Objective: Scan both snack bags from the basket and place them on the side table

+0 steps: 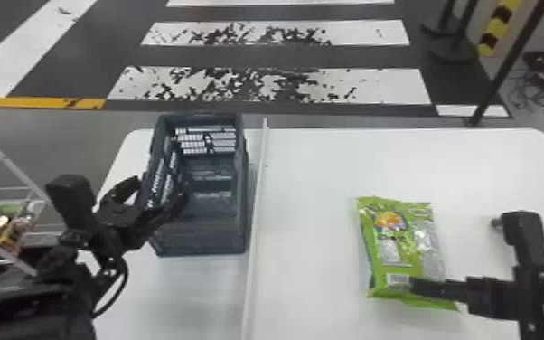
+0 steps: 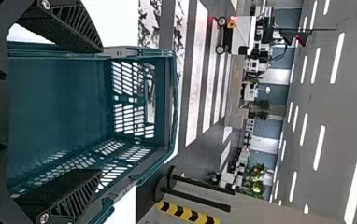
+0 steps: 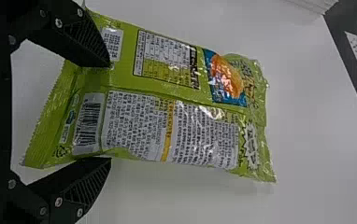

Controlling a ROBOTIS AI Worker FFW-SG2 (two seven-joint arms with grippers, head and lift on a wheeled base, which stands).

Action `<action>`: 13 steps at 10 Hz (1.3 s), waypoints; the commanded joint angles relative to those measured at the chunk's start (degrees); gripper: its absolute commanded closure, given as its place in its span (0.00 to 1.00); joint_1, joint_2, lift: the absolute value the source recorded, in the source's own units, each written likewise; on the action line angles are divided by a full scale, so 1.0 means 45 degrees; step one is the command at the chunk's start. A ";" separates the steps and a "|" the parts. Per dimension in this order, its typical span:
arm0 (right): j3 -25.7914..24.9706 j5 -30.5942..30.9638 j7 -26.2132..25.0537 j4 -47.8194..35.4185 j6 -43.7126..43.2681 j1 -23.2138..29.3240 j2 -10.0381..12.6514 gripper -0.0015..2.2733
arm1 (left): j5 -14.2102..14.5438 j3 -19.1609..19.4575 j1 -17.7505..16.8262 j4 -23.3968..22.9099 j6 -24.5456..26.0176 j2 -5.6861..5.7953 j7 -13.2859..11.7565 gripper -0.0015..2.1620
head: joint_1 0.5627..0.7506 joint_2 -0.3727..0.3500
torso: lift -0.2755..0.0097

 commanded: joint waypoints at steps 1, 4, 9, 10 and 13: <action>0.0240 0.0728 0.0578 0.0366 -0.0009 -0.0204 -0.0035 0.39 | 0.0000 0.0020 0.0000 0.0000 0.0000 0.0000 -0.0010 0.04 | 0.70 0.64 | 0.70; 0.0377 0.1021 0.0617 -0.0181 0.0031 0.0108 -0.0035 0.99 | 0.0000 0.0020 0.0020 0.0020 0.0000 -0.0039 -0.0010 0.04 | 0.70 0.64 | 0.70; -0.1967 -0.0464 0.0891 -0.2505 0.0577 0.0616 0.0043 0.99 | 0.0000 0.0039 0.0079 -0.0019 -0.0039 -0.0078 -0.0030 0.04 | 0.70 0.61 | 0.70; -0.2943 -0.1304 0.0871 -0.2525 0.0773 0.0362 0.0063 0.99 | 0.0000 0.0039 0.0098 -0.0019 -0.0039 -0.0058 -0.0030 0.04 | 0.70 0.58 | 0.70; -0.5717 -0.2573 0.0578 -0.1880 0.0499 -0.1239 0.0063 0.99 | -0.0019 0.0020 0.0137 -0.0098 0.0000 -0.0039 -0.0010 0.04 | 0.70 0.49 | 0.70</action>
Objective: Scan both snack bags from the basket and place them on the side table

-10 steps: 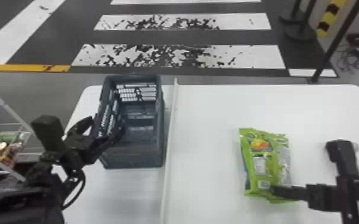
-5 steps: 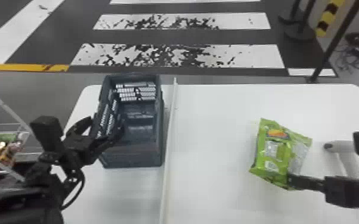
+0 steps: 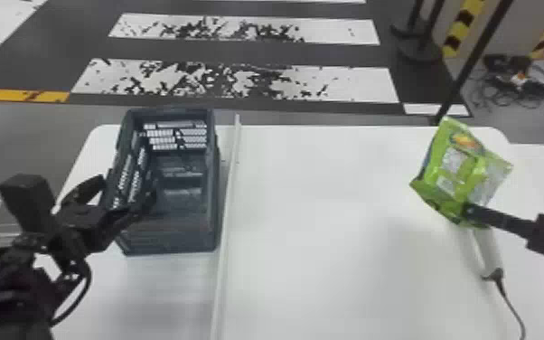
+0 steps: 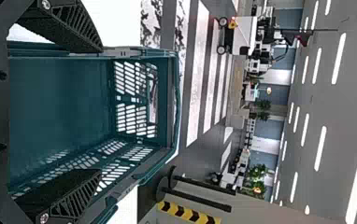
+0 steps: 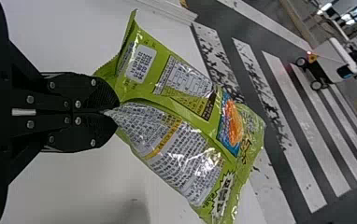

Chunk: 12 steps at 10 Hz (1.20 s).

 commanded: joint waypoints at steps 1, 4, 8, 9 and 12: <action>-0.1146 -0.0094 -0.0402 0.0869 -0.0461 -0.1086 -0.0085 0.99 | -0.0001 -0.0005 0.0023 -0.0073 0.0001 0.0012 0.0004 0.04 | 0.70 0.44 | 0.70; -0.1927 0.0199 -0.2199 0.3486 -0.2883 -0.2355 -0.0944 0.99 | 0.0018 0.0015 0.0042 -0.0112 0.0001 0.0032 0.0004 0.04 | 0.70 0.24 | 0.70; -0.2201 0.1020 -0.5090 0.7842 -0.5578 -0.3683 -0.2116 0.99 | -0.0001 0.0112 0.0081 -0.0073 0.0001 0.0012 0.0004 0.04 | 0.70 0.03 | 0.70; -0.2201 0.1117 -0.5578 0.9092 -0.6399 -0.3898 -0.2487 0.99 | -0.0001 0.0132 0.0101 -0.0073 0.0001 0.0012 0.0004 0.04 | 0.70 0.03 | 0.70; -0.2122 0.1391 -0.6125 1.3740 -1.0266 -0.4718 -0.3562 0.94 | -0.0001 0.0054 0.0121 -0.0054 0.0001 0.0032 -0.0016 0.04 | 0.70 0.03 | 0.70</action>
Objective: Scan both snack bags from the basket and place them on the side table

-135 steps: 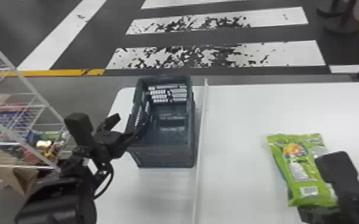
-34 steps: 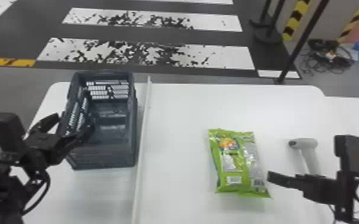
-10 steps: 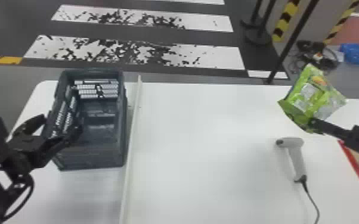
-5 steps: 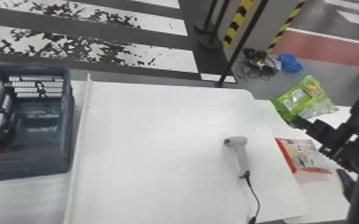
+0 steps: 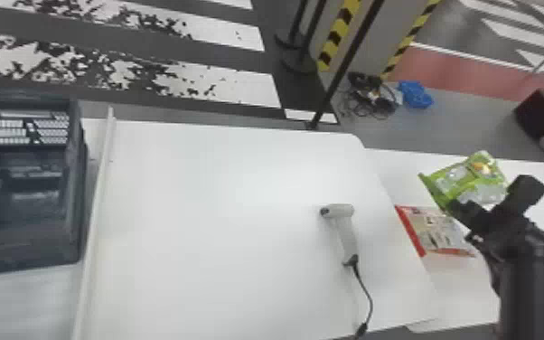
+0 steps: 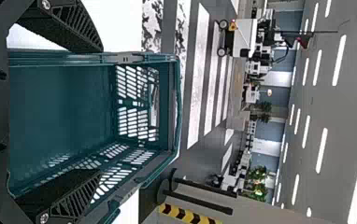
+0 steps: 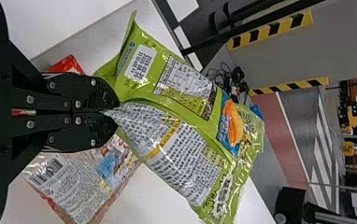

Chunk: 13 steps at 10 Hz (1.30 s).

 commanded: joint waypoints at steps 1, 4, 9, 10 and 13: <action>-0.0019 -0.0015 -0.0186 0.1829 -0.1509 -0.0223 -0.0428 0.80 | 0.0020 -0.0113 0.0003 0.0023 -0.0035 0.0065 -0.0017 0.04 | 0.70 0.03 | 0.70; 0.0098 0.0180 -0.0381 0.2473 -0.2212 -0.0340 -0.0370 0.00 | 0.0098 -0.0093 0.0062 0.0004 -0.0074 0.0124 -0.0017 0.04 | 0.70 0.03 | 0.70; 0.0313 -0.0464 -0.0421 -0.4539 -0.2524 0.2590 0.2677 0.02 | 0.0040 -0.0386 0.0159 -0.0348 -0.0152 -0.0071 0.0276 0.04 | 0.70 0.03 | 0.70; 0.0919 -0.0855 -0.0421 -0.6316 -0.2563 0.3508 0.3322 0.02 | -0.0019 -0.0523 0.0296 -0.0602 -0.0152 -0.0247 0.0511 0.04 | 0.70 0.03 | 0.70; 0.3712 -0.0757 -0.0421 -1.0496 -0.4985 0.6340 0.5333 0.02 | -0.0839 -0.1538 0.0784 -0.1149 -0.0035 -0.0710 0.1585 0.04 | 0.70 0.06 | 0.70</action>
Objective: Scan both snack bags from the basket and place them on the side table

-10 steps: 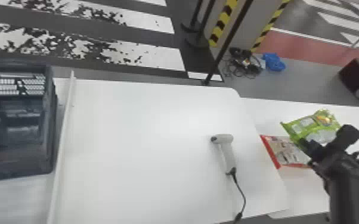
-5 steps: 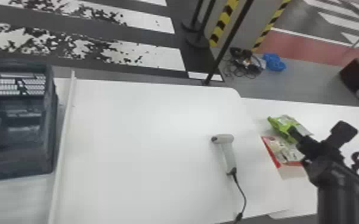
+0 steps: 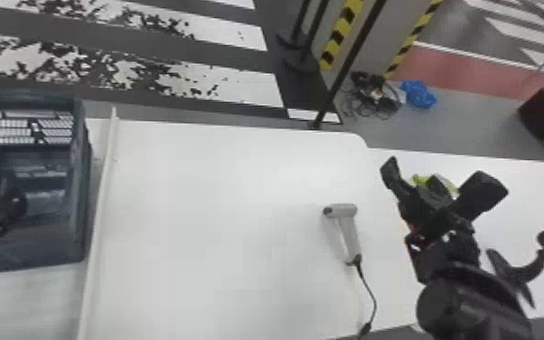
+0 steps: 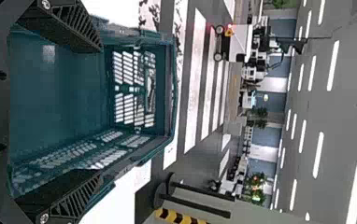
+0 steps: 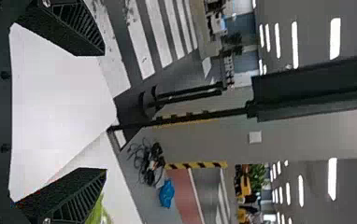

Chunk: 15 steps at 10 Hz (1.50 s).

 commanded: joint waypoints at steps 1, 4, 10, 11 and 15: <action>0.1728 0.0651 0.0004 -0.1500 -0.1732 0.1377 0.0607 0.02 | -0.0404 -0.0690 0.0274 -0.0203 0.0024 -0.0070 0.0404 0.04 | 0.70 0.14 | 0.70; 0.4521 0.2994 -0.0699 -0.1402 -0.5247 0.2940 0.0607 0.03 | -0.0717 -0.1608 0.0723 -0.0262 -0.0172 -0.0070 0.1087 0.04 | 0.70 0.29 | 0.70; 0.6552 0.4713 -0.1578 -0.0191 -0.7474 0.4268 0.0607 0.03 | -0.1478 -0.2096 0.1895 -0.0281 -0.4078 -0.0070 0.1009 0.04 | 0.70 0.44 | 0.70; 0.6610 0.4733 -0.1578 -0.0191 -0.7630 0.4463 0.0607 0.03 | -0.1556 -0.2135 0.2071 -0.0359 -0.4117 -0.0070 0.1048 0.04 | 0.70 0.44 | 0.70; 0.6689 0.4791 -0.1578 -0.0211 -0.8138 0.4795 0.0607 0.03 | -0.1674 -0.2155 0.2539 -0.0906 -0.4156 -0.0070 0.1126 0.04 | 0.70 0.46 | 0.70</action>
